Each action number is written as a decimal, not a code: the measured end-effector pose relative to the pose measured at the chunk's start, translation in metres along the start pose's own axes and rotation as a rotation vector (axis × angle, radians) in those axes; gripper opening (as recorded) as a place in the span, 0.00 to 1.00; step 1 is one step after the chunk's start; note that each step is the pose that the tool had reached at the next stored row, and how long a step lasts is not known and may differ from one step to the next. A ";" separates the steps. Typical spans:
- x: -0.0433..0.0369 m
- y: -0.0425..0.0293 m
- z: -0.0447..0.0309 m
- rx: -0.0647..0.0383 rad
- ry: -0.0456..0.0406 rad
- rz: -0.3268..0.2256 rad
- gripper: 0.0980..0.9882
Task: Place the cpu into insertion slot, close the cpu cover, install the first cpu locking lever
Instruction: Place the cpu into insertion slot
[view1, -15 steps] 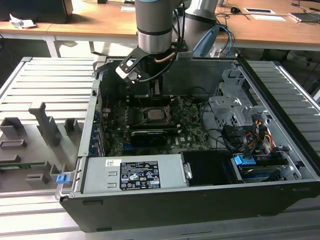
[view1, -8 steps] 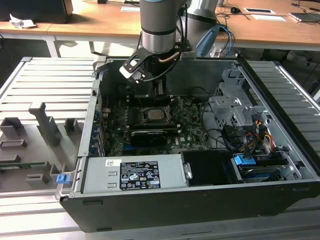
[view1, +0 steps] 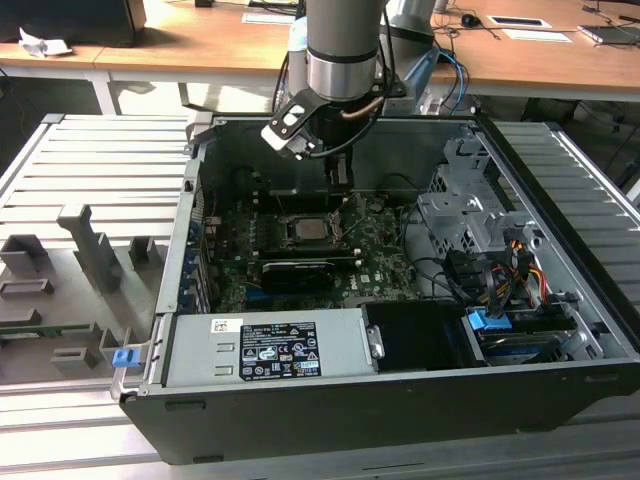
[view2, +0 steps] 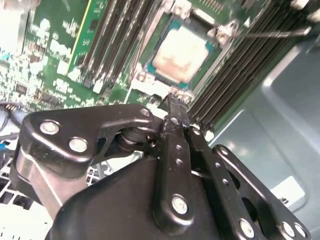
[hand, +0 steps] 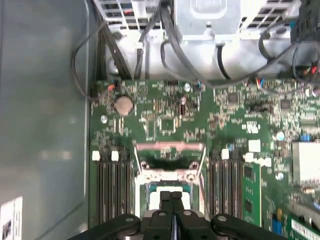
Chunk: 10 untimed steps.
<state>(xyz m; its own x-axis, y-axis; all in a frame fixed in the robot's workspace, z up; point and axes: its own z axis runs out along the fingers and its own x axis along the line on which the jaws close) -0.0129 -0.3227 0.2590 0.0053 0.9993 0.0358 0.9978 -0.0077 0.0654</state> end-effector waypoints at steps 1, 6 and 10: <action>0.0000 0.0019 -0.0006 0.001 -0.0003 0.000 0.01; 0.0003 0.0112 -0.0065 0.002 0.0001 0.000 0.01; 0.0004 0.0312 -0.0053 0.007 -0.0004 0.000 0.01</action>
<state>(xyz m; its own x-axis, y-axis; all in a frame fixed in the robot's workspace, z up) 0.0178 -0.3227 0.2663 0.0053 0.9994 0.0355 0.9983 -0.0074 0.0582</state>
